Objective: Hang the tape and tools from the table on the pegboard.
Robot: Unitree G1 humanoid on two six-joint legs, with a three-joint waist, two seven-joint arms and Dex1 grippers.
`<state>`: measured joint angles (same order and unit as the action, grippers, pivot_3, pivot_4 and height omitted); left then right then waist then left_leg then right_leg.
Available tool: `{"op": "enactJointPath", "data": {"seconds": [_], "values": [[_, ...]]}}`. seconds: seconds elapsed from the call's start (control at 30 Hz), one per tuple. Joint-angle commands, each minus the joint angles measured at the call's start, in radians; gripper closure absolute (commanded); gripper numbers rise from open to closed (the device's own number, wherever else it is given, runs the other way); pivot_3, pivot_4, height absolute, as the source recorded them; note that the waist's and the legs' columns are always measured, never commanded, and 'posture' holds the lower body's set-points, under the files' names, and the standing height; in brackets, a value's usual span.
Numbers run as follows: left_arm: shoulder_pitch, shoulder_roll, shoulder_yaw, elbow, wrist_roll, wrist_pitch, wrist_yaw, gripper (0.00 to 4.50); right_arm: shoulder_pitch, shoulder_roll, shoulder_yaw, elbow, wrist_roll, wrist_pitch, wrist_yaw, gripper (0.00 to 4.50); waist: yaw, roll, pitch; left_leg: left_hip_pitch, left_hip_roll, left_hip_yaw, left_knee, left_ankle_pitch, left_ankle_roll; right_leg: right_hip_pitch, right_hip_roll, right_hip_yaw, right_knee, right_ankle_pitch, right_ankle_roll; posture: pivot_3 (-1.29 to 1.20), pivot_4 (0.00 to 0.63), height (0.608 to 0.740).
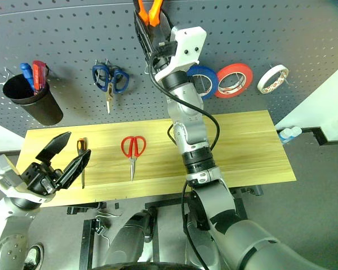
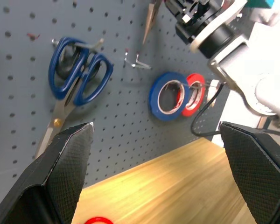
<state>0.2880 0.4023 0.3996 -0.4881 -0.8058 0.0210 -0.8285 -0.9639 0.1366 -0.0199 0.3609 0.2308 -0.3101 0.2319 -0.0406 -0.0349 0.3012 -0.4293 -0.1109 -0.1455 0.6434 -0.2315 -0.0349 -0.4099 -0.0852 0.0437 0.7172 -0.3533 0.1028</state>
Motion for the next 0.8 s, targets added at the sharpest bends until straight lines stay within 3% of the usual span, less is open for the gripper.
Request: {"op": "enactJointPath", "data": {"seconds": [0.03, 0.37, 0.8], "values": [[0.015, 0.021, 0.036, -0.049, -0.032, 0.008, 0.007, 0.00, -0.052, 0.011, -0.015, 0.029, -0.029, -0.092, -0.030, 2.42, 0.001, 0.001, 0.001, 0.000, 0.000, 0.000, 0.000, 0.000, 0.000, 0.000, 0.000, 0.000, 0.000, 0.000, 0.000, 0.17, 0.312, 0.719], [0.027, 0.043, 0.048, -0.065, -0.055, 0.032, 0.011, 0.00, -0.035, 0.026, -0.013, 0.073, -0.054, -0.131, -0.075, 2.42, 0.002, 0.003, 0.004, 0.000, 0.000, 0.000, -0.004, 0.000, 0.000, -0.001, 0.000, 0.001, -0.001, 0.000, 0.000, 0.18, 0.342, 0.719], [0.028, 0.051, 0.042, -0.062, -0.056, 0.043, 0.012, 0.00, 0.093, 0.079, 0.056, -0.060, -0.055, -0.034, -0.122, 2.42, -0.002, 0.005, 0.008, 0.001, 0.003, 0.001, -0.016, 0.001, -0.002, -0.002, 0.000, 0.002, -0.013, 0.000, -0.002, 0.16, 0.357, 0.719]]}}
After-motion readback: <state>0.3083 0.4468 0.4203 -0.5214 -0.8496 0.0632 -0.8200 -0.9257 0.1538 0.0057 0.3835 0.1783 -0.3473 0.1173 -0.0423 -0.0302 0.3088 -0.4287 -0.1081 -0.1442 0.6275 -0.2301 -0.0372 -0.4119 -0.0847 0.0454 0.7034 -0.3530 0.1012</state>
